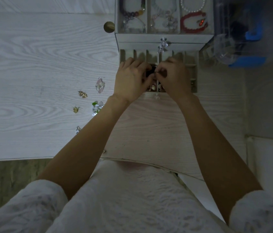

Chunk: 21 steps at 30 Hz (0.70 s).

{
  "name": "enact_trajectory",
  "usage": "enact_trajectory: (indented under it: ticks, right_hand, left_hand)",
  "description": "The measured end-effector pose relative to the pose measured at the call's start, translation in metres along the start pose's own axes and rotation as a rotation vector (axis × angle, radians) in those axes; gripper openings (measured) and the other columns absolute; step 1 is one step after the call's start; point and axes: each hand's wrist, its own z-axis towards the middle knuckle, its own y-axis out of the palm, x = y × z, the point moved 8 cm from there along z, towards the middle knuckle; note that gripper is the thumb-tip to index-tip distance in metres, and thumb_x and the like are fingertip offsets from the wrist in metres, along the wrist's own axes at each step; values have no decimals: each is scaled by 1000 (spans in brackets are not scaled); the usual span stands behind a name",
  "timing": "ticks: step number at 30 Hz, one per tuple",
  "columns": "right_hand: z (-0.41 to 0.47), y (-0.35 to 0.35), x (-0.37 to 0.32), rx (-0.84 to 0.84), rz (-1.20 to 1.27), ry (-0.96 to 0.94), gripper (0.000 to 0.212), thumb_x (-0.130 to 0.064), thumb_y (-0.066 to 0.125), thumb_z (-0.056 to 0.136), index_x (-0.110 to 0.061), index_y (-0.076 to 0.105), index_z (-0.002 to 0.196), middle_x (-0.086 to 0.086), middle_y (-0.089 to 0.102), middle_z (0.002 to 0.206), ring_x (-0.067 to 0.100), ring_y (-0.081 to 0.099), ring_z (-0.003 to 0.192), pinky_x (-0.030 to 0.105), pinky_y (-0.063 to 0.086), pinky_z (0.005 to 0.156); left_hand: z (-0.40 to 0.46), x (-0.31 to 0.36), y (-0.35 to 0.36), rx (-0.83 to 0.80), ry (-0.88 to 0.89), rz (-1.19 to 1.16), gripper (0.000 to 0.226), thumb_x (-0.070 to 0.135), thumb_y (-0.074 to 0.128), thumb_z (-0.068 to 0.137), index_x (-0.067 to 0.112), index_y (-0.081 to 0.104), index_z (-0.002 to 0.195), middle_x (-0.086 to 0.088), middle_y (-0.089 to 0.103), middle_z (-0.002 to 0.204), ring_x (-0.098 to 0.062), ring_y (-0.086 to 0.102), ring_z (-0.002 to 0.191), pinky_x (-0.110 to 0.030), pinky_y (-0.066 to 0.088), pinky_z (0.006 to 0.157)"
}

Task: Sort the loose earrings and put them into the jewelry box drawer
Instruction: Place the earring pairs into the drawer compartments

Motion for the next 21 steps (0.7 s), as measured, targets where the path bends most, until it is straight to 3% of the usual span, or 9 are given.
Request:
enact_trajectory:
  ticks: [3, 7, 12, 17, 21]
  right_hand:
    - [-3, 1, -2, 5, -16, -21, 12, -18, 65, 80, -11, 71, 86, 13, 61, 90, 26, 57, 83, 32, 46, 67]
    - [-6, 5, -3, -20, -84, -58, 17, -21, 63, 83, -10, 72, 92, 15, 60, 94, 29, 56, 90, 29, 43, 70]
    - [-11, -4, -6, 60, -66, -68, 19, -15, 56, 86, -7, 68, 98, 16, 58, 100, 30, 55, 94, 35, 48, 72]
    - [-15, -1, -8, 39, -159, -78, 26, -16, 51, 90, -12, 64, 112, 18, 54, 109, 33, 51, 101, 39, 48, 78]
    - [-27, -14, -17, 87, -82, -89, 25, -13, 49, 91, -8, 62, 111, 16, 55, 110, 29, 53, 100, 29, 41, 78]
  left_hand:
    - [3, -3, 5, -67, 12, -90, 23, 22, 57, 81, 10, 65, 99, -9, 68, 93, -30, 59, 87, -32, 42, 73]
    - [10, -11, 6, -84, -112, -223, 18, 14, 67, 79, 11, 67, 96, -8, 70, 92, -25, 63, 82, -24, 39, 66]
    - [18, -1, 6, -121, -98, -158, 13, 13, 67, 79, 11, 72, 91, -12, 70, 93, -31, 63, 87, -34, 45, 70]
    - [-7, -1, -7, -20, 10, -114, 14, 12, 62, 81, 7, 71, 91, -13, 70, 88, -35, 60, 79, -30, 38, 68]
    - [-51, -7, -30, 60, -45, -128, 17, 19, 56, 87, 14, 70, 95, -4, 69, 83, -25, 58, 78, -27, 42, 65]
